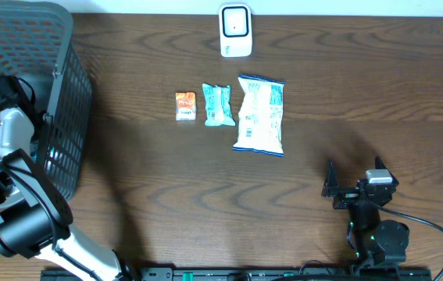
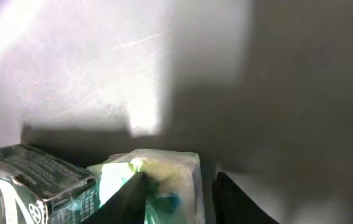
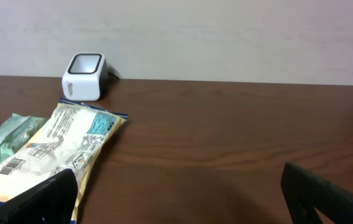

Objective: Scan the item barcode
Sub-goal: 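Grasp the small green package and place it left of the orange package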

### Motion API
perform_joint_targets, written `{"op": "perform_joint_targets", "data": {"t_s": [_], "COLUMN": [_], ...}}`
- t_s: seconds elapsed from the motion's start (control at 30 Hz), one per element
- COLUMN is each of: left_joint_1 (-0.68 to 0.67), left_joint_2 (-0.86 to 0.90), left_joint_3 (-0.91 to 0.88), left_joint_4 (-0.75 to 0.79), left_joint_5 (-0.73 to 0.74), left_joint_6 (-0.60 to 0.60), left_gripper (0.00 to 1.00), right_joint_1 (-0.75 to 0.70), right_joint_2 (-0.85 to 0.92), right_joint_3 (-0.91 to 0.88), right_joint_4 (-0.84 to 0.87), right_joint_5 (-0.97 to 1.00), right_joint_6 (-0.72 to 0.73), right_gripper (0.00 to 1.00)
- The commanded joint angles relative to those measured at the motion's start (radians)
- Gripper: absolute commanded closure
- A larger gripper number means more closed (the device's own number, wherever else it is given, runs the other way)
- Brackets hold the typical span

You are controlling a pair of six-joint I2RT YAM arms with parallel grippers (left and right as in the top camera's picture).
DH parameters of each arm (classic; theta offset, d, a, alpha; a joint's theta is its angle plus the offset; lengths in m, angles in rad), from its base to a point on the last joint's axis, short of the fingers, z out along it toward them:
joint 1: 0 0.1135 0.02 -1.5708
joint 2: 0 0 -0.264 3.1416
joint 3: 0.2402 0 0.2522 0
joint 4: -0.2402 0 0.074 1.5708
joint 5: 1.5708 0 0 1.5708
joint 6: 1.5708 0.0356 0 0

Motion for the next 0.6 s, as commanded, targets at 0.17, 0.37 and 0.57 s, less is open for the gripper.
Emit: {"op": "perform_joint_targets", "data": {"t_s": [0.17,0.37,0.57], "left_joint_1": [0.011,0.011,0.009], "left_joint_2": [-0.002,-0.278,-0.632], "left_joint_3": [0.043,0.111,0.111], "left_joint_4": [-0.121,-0.098,0.036], "left_joint_5": [-0.021,-0.018,-0.001], "left_joint_6": [-0.078,-0.167,-0.227], "left_gripper": [0.93,0.93,0.93], "right_joint_1": [-0.005,-0.005,-0.005], "right_joint_2": [-0.003,-0.003,-0.003], "right_joint_3": [-0.002,-0.002,-0.002], "right_joint_4": [-0.003,-0.003,-0.003], "right_joint_5": [0.001,0.001,0.001], "right_joint_6": [-0.007,-0.007,-0.007], "right_gripper": [0.01,0.01,0.01]}}
